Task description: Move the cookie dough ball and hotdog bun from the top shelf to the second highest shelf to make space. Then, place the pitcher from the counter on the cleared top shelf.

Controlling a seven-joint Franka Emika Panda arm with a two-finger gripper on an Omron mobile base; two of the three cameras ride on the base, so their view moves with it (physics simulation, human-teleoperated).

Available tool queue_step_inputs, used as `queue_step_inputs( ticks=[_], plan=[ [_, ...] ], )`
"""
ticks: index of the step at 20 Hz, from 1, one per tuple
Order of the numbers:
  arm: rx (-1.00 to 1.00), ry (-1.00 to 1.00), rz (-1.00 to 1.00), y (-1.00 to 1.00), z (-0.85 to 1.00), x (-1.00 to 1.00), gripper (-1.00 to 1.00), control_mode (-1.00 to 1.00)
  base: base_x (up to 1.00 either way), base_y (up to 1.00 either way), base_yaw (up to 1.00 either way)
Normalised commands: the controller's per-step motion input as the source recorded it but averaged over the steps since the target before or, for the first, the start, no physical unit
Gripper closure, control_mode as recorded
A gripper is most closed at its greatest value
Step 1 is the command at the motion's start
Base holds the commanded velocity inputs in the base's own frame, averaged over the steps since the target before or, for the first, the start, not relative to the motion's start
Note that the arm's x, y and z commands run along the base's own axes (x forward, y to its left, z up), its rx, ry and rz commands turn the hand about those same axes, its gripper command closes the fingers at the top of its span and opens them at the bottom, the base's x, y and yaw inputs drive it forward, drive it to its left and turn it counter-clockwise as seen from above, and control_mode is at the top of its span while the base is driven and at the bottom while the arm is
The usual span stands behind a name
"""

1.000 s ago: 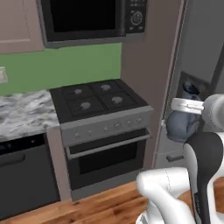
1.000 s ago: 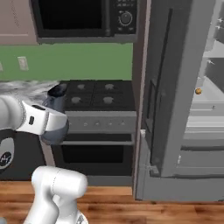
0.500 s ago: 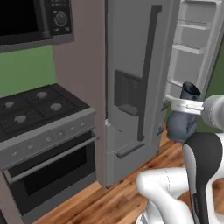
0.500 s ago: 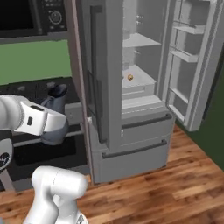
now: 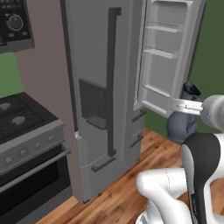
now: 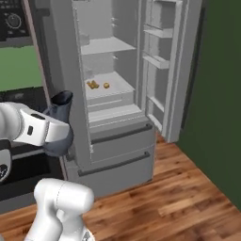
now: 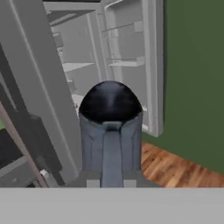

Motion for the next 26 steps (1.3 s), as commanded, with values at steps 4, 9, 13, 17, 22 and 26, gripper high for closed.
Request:
queue_step_inputs(
  ticks=[4,9,13,17,22,26],
  plan=[
    [0.0,0.0,0.0,0.0,0.0,0.0,1.0,1.0,0.57,-0.51,0.1],
    [0.0,0.0,0.0,0.0,0.0,0.0,1.0,1.0,0.49,-0.53,0.26],
    [0.0,0.0,0.0,0.0,0.0,0.0,1.0,1.0,0.43,-0.4,0.41],
    [0.0,0.0,0.0,0.0,0.0,0.0,1.0,1.0,0.44,-0.37,0.46],
    [0.0,0.0,0.0,0.0,0.0,0.0,1.0,1.0,0.43,-0.46,0.47],
    [0.0,0.0,0.0,0.0,0.0,0.0,1.0,1.0,0.44,-0.56,0.44]
  ],
)
